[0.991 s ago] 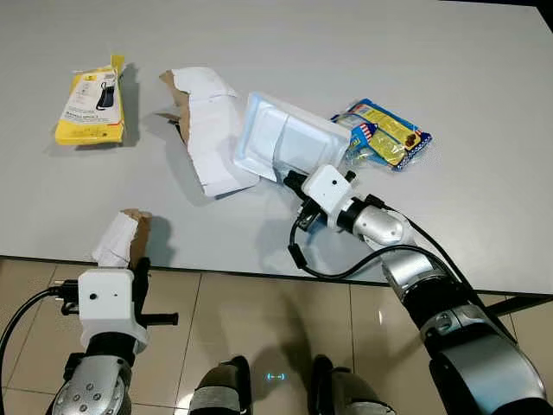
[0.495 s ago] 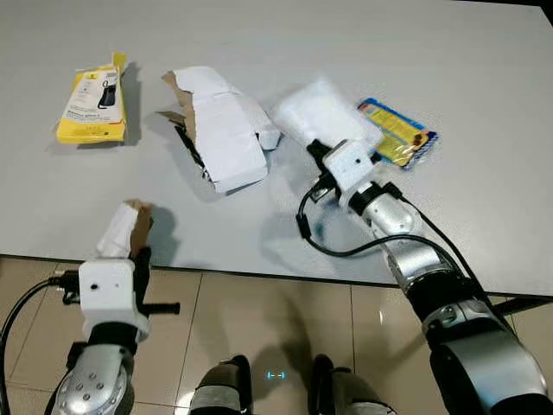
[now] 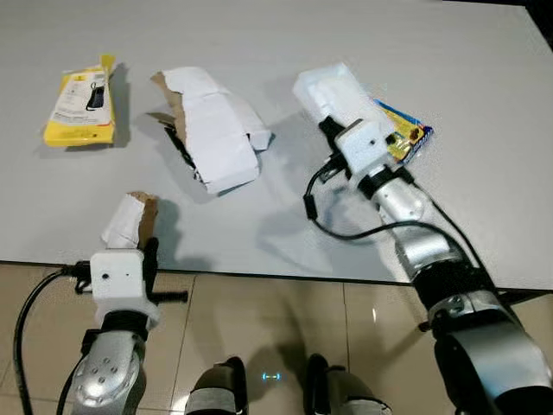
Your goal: Picking trash to rubbish bin
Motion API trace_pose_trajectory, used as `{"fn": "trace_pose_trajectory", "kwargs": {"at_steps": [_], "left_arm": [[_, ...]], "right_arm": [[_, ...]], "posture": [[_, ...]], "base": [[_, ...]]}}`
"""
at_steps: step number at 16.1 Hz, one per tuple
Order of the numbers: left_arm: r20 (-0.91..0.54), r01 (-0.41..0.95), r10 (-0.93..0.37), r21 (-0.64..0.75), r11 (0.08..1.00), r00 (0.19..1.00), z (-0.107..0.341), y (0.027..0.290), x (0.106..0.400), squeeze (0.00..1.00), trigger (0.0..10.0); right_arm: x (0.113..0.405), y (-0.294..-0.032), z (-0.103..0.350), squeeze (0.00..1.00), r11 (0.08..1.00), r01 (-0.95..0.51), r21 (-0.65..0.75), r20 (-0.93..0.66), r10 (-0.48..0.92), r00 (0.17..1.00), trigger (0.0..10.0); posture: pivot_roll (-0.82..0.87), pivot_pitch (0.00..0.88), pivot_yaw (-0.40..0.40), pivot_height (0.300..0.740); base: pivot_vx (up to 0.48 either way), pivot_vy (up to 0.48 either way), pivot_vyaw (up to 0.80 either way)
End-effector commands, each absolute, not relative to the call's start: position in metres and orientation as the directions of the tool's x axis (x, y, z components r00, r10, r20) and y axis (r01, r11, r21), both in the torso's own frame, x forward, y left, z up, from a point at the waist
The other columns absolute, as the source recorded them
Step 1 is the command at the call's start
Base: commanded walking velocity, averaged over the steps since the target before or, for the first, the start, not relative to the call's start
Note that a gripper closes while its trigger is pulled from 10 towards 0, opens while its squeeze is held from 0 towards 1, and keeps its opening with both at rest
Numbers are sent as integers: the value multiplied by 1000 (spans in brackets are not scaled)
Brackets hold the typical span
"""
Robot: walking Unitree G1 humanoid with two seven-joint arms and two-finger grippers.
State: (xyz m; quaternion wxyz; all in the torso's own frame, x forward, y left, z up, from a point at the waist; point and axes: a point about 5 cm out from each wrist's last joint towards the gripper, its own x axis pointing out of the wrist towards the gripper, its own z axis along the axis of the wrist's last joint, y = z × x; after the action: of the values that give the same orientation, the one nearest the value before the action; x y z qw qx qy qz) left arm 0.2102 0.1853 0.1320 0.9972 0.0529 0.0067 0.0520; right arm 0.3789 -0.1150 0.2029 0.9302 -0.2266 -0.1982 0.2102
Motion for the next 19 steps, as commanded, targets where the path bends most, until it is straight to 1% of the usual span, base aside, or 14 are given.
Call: {"fn": "trace_pose_trajectory", "kwargs": {"at_steps": [1, 3, 5, 6, 7, 11, 16, 19], "left_arm": [[-26, -111, 115, 114, 987, 993, 125, 185, 210, 0, 10000], [-13, -111, 113, 103, 988, 994, 125, 181, 217, 0, 10000], [-3, -115, 116, 96, 989, 993, 125, 180, 221, 0, 10000], [10, -120, 119, 86, 989, 993, 126, 179, 226, 0, 10000], [25, -124, 122, 71, 990, 992, 129, 178, 231, 0, 10000], [78, -90, 87, 45, 995, 993, 143, 166, 242, 0, 10000], [98, -70, 67, 35, 997, 993, 146, 158, 249, 0, 10000], [103, -75, 71, 35, 997, 992, 147, 158, 249, 0, 10000]], "right_arm": [[379, -117, 216, 0, 823, -270, -500, 328, 469, 820, 0], [380, -121, 220, 0, 839, -244, -486, 346, 441, 828, 0], [379, -124, 217, 0, 866, -244, -437, 345, 412, 843, 0], [376, -127, 212, 0, 888, -246, -389, 338, 386, 858, 10000], [372, -129, 206, 0, 904, -242, -353, 335, 364, 869, 10000], [359, -130, 193, 0, 911, -259, -321, 297, 356, 886, 10000], [353, -134, 197, 0, 910, -264, -320, 272, 355, 894, 10000], [350, -131, 199, 0, 903, -270, -333, 270, 366, 891, 10000]], "posture": [[86, 205, -13, 740], [63, 192, -21, 740], [48, 186, -26, 740], [28, 181, -31, 740], [16, 178, -32, 740], [-14, 177, -32, 740], [-42, 171, -30, 740], [-41, 170, -33, 740]], "base": [[0, 0, 0], [0, 0, 0], [0, 0, 0], [0, 0, 0], [0, 0, 0], [0, 0, 0], [0, 0, -743], [0, 0, -785]]}}
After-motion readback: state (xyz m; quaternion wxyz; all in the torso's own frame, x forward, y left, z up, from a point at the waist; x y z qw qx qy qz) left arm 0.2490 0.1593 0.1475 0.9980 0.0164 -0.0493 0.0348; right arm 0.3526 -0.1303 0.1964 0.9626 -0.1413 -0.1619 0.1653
